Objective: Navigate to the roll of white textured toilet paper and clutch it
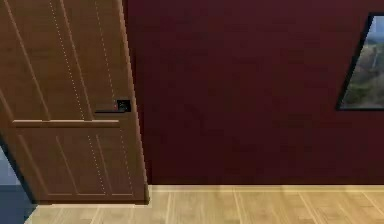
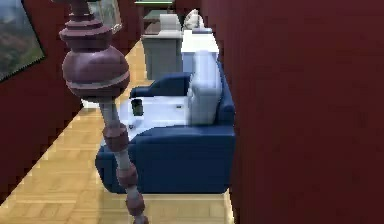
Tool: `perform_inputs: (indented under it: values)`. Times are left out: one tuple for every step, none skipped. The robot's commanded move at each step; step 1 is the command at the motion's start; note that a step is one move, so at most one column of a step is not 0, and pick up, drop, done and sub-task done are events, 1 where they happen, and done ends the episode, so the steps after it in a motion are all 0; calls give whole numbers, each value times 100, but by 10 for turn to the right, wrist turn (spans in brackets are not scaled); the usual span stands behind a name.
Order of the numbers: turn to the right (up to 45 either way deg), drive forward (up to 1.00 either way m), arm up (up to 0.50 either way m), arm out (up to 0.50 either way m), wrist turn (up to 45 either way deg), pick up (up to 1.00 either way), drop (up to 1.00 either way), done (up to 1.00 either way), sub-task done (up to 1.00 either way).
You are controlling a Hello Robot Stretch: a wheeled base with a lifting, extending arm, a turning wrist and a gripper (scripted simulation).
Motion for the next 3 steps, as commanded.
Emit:
perform_inputs:
  values:
    - [-450, 0, 0, 0, 0, 0, 0, 0, 0]
    - [-420, 0, 0, 0, 0, 0, 0, 0, 0]
    - [0, 5, 0, 0, 0, 0, 0, 0, 0]
